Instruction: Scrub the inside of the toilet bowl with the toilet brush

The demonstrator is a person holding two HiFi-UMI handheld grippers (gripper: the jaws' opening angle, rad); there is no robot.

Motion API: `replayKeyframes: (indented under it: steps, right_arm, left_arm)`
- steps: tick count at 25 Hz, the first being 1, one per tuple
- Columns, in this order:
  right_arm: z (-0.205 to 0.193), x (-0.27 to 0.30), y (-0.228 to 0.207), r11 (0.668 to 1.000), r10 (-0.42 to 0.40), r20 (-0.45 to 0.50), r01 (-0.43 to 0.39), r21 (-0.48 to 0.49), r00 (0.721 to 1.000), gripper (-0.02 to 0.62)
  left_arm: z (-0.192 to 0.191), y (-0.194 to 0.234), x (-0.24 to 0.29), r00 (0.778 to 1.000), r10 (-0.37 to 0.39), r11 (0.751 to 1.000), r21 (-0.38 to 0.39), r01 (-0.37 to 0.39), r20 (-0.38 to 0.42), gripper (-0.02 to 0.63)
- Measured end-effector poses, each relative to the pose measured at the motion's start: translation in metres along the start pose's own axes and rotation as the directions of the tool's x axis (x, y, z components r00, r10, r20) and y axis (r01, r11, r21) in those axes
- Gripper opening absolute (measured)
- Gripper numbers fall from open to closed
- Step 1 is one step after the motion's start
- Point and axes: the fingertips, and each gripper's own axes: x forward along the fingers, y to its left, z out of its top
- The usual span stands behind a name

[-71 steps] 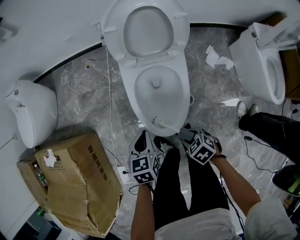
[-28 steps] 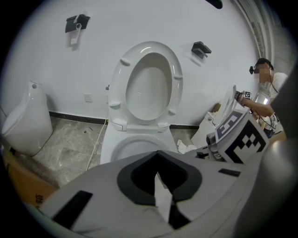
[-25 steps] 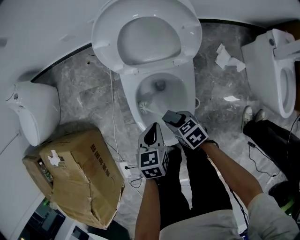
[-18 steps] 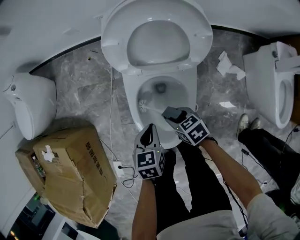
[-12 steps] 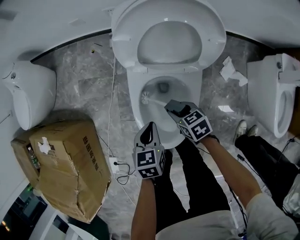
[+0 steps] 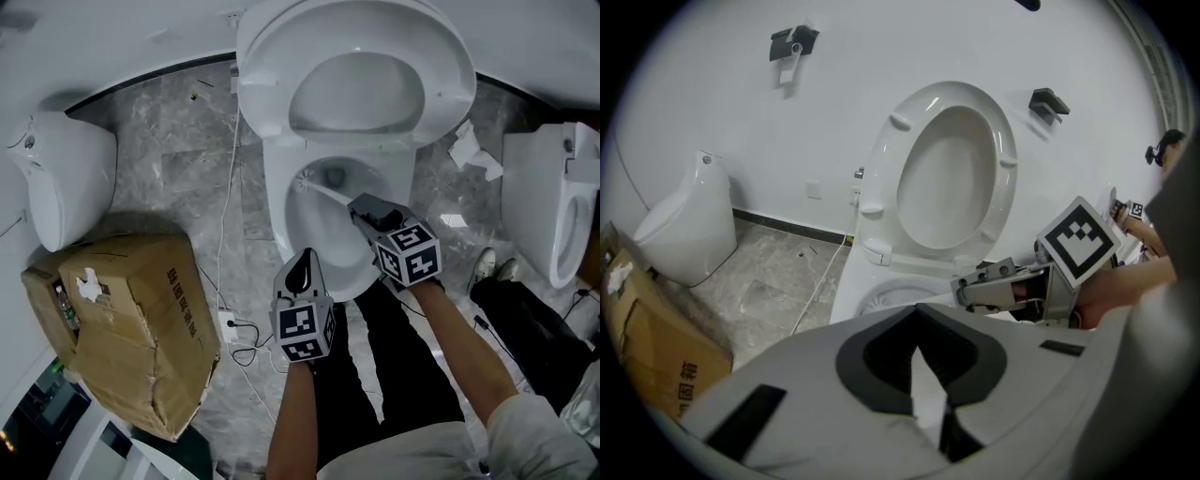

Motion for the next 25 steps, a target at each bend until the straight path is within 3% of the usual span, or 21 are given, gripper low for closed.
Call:
replayKeyframes:
  steps: [14, 25]
  right_arm:
    - [0.023, -0.029, -0.046, 0.989, -0.150, 0.078, 0.150, -0.002, 0.986, 0.175]
    - [0.008, -0.055, -0.066, 0.956, -0.274, 0.118, 0.257, 0.140, 0.954, 0.176]
  left_arm:
    - [-0.012, 0.023, -0.005, 0.998, 0.051, 0.998, -0.042, -0.052, -0.030, 0.029]
    - [-0.005, 0.009, 0.003, 1.000, 0.011, 1.000, 0.005, -0.010, -0.020, 0.029]
